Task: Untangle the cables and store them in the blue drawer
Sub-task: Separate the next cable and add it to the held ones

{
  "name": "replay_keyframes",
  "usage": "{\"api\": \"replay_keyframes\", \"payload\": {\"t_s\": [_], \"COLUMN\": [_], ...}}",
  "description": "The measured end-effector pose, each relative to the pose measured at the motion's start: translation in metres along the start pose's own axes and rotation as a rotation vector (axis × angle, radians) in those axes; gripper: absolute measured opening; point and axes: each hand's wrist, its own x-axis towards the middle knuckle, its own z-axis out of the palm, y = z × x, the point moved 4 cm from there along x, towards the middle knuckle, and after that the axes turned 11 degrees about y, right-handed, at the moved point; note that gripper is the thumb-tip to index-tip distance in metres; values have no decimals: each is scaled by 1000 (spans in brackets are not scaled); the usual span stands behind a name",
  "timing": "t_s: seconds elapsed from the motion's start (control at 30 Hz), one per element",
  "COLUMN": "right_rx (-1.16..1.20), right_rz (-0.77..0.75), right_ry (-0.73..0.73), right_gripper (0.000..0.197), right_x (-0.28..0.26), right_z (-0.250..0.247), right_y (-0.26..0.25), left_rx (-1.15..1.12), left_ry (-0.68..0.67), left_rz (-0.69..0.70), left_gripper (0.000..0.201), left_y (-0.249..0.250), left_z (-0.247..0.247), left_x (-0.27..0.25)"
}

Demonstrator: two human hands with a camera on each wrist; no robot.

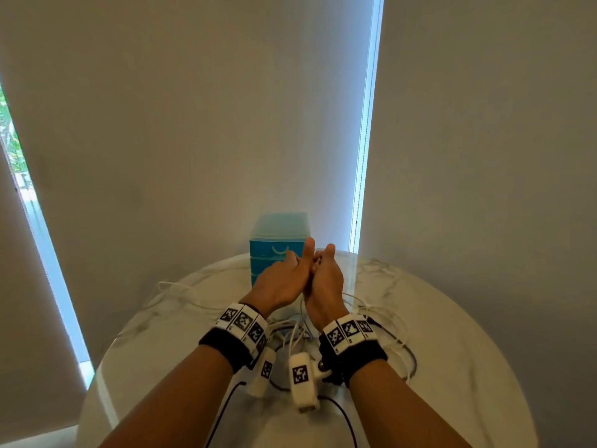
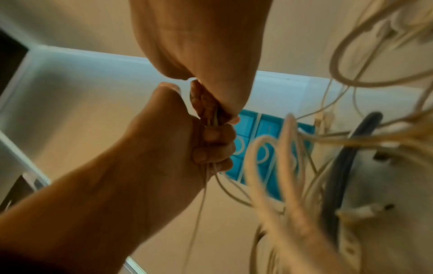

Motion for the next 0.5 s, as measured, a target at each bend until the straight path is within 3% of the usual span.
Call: {"api": "replay_keyframes", "payload": {"t_s": [0.13,0.27,0.33,0.43,0.5], "right_rx": [-268,-356,-383,-633,-796], "right_rz": [-196,-313,-340,-319,-232], "right_ry": [-33,-82,-90,-149,-219], "right_gripper": [51,28,20,16,16], "right_x": [3,5,7,12,16], "right_z": [-7,-18,-28,-48,-60], "right_y": [-10,-23,-26,-15,-1], "left_rx": [16,-2,-195,-571,-657], "left_ry": [1,162,217,250,280], "left_rz": [83,71,-29,-135,-182], "left_gripper": [116,93,79,63,59], "left_y": [-5,-13,-18,-33,-50], "left_z": [1,-17,-26,-38,-43], "left_x": [8,15,16,12,9]}}
